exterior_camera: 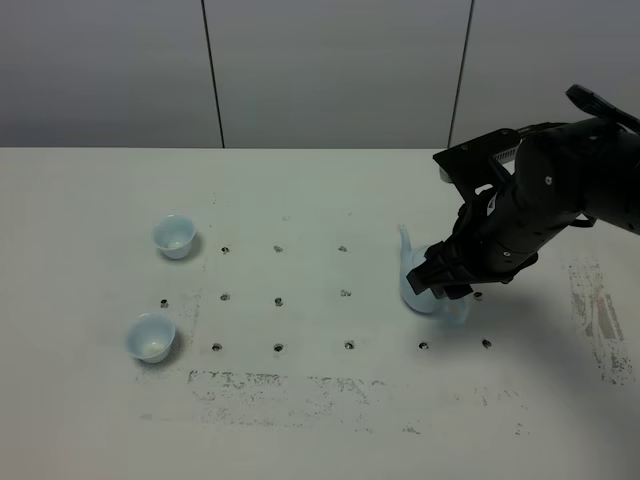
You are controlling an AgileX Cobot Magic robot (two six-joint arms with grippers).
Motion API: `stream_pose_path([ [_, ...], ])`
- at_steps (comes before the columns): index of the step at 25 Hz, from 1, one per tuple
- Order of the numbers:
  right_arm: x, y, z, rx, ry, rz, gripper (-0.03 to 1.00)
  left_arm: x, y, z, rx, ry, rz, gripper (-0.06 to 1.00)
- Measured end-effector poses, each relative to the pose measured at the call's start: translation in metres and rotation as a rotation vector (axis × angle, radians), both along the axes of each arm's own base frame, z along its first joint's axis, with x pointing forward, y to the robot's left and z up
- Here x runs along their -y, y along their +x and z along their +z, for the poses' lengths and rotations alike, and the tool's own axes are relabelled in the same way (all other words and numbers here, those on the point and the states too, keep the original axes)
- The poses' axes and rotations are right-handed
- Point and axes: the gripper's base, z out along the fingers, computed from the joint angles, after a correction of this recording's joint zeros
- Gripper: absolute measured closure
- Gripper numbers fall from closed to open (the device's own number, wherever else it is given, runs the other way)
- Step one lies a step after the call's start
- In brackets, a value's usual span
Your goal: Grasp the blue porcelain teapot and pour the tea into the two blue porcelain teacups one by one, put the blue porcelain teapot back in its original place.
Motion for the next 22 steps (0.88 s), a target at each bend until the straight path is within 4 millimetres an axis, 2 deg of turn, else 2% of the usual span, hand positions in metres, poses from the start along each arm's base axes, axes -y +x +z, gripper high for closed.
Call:
stream_pose_path([
  [14, -0.005, 0.012, -0.049, -0.057, -0.028, -0.006, 0.43, 0.0, 0.0, 0.0, 0.0, 0.0, 0.0, 0.64],
  [22, 0.003, 0.017, -0.056, -0.064, -0.032, -0.028, 0.45, 0.0, 0.0, 0.0, 0.0, 0.0, 0.0, 0.64],
])
